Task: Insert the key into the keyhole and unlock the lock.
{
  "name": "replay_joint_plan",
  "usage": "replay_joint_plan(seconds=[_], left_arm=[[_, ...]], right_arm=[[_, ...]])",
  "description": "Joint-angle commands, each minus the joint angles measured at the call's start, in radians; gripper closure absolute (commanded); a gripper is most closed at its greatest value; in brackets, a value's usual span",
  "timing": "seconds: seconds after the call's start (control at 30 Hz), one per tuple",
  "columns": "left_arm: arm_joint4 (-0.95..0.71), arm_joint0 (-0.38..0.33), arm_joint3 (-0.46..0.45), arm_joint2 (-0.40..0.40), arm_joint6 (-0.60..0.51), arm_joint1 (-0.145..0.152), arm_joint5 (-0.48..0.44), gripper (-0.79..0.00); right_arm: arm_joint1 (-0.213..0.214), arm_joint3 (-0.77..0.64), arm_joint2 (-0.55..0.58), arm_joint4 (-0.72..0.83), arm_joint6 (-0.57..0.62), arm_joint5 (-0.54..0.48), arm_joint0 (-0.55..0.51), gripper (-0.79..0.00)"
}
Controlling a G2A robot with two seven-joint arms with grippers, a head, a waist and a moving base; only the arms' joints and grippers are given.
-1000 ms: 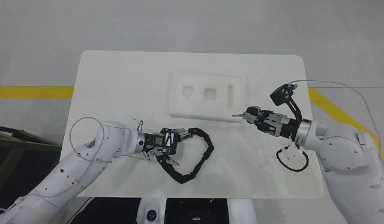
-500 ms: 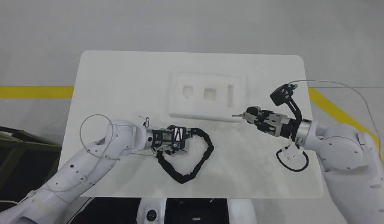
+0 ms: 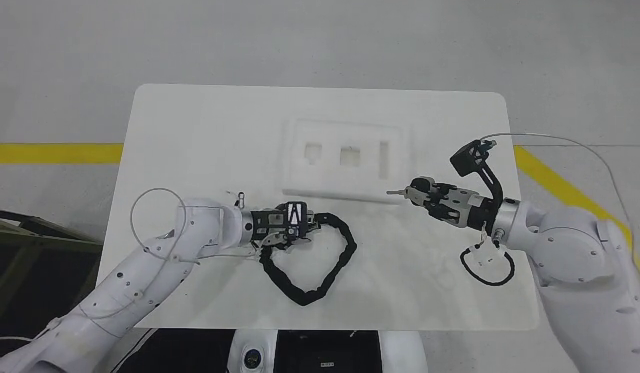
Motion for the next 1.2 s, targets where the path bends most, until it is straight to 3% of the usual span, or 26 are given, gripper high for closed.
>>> replay_joint_plan(seconds=[0.0,0.37,0.6,0.83,1.03,1.17], left_arm=[[-0.007,0.001,0.002,-0.001,-0.008,-0.003,0.001,-0.366],[-0.086,-0.006,0.026,-0.010,-0.060,-0.017,-0.025,-0.209],[-0.175,-0.016,0.046,-0.020,-0.100,-0.027,-0.047,0.000],[-0.245,-0.014,0.067,-0.043,-0.089,-0.028,-0.087,0.000],[-0.342,-0.004,0.113,-0.079,-0.031,-0.022,-0.189,0.000],[-0.368,-0.005,0.129,-0.100,-0.078,-0.019,-0.180,0.000]], right_arm=[[0.000,0.000,0.000,0.000,0.000,0.000,0.000,0.000],[0.000,0.000,0.000,0.000,0.000,0.000,0.000,0.000],[0.000,0.000,0.000,0.000,0.000,0.000,0.000,0.000],[0.000,0.000,0.000,0.000,0.000,0.000,0.000,0.000],[0.000,0.000,0.000,0.000,0.000,0.000,0.000,0.000],[0.000,0.000,0.000,0.000,0.000,0.000,0.000,0.000]])
